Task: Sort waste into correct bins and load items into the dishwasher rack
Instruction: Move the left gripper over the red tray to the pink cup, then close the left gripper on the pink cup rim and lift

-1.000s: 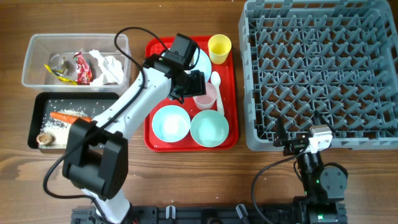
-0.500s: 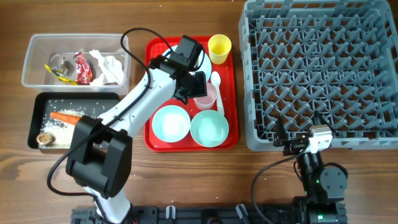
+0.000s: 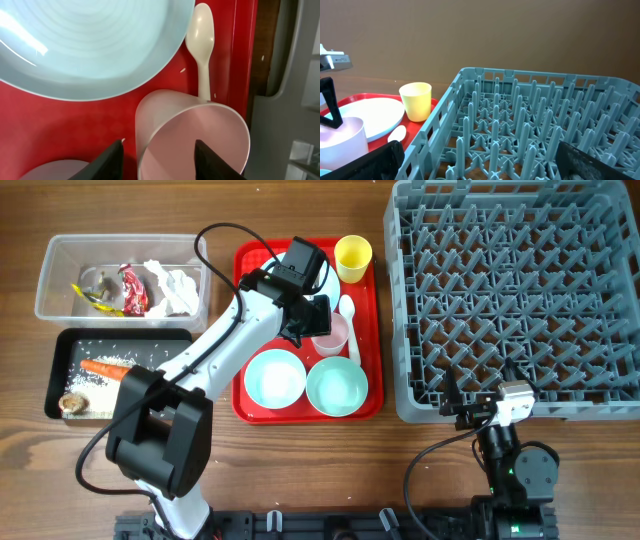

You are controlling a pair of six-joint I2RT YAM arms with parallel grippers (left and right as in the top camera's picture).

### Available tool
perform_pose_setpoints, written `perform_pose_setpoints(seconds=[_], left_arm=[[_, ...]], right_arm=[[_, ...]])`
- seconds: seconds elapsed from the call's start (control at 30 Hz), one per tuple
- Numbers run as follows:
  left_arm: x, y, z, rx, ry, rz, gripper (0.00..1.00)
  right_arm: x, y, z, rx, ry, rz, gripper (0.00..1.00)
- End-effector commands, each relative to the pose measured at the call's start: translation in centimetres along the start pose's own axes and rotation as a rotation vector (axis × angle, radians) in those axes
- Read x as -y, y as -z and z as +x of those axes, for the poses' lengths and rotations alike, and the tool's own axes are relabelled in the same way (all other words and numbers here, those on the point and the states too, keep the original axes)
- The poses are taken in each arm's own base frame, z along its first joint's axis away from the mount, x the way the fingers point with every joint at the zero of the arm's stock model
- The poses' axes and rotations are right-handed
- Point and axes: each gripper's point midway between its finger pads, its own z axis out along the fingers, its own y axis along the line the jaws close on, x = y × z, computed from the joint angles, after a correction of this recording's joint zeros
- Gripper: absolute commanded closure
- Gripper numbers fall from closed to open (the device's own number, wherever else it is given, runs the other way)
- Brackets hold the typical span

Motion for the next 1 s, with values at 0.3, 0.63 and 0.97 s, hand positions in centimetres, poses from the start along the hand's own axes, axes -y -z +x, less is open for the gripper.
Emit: perform_pose_setpoints(seconds=[0.3, 0.63, 0.97], left_arm=[[0.1, -0.7, 0.7, -0.023, -0.061, -0.015, 0.51], [0.2, -0.9, 1.0, 0.02, -0.113, -0.11, 0.58], [-0.6, -1.1, 0.7, 0.038, -0.08, -0.155, 0.62]], right_arm=[[-0.2, 0.0, -0.2, 0.01, 0.011, -0.011, 0.0], [-0.1, 0.0, -0.2, 0.01, 0.011, -0.01, 0.0], [-0.1, 0.0, -0.2, 0.01, 0.011, -0.01, 0.0]])
